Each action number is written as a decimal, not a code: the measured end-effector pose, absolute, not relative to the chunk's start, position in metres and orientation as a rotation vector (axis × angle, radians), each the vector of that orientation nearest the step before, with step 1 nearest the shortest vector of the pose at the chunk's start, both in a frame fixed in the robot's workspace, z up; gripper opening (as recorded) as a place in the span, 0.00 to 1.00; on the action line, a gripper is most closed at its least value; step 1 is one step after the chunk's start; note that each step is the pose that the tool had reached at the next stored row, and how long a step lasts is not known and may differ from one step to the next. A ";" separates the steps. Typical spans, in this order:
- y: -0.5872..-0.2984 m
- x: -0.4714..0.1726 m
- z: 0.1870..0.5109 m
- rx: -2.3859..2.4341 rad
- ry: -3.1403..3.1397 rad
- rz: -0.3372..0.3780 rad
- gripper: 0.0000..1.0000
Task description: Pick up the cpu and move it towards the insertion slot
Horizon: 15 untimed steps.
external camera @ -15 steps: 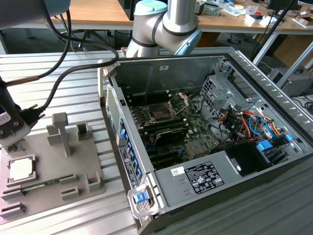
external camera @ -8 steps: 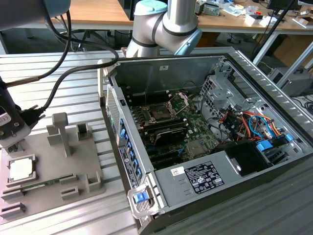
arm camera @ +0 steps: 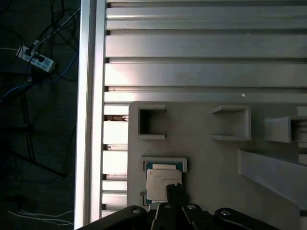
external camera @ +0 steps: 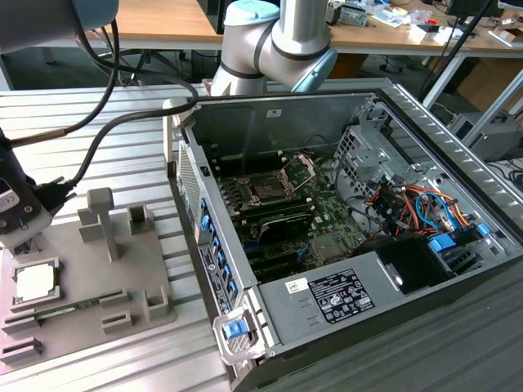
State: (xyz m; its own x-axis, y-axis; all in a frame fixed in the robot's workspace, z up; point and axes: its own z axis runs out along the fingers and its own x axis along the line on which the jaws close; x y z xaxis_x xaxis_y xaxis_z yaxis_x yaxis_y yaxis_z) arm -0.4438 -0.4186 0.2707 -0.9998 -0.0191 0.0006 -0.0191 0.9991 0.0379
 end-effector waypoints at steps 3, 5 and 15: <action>-0.419 -0.444 0.270 0.030 -3.140 -0.060 0.11; -0.419 -0.444 0.270 0.030 -3.140 -0.060 0.11; -0.420 -0.444 0.268 0.030 -3.140 -0.060 0.11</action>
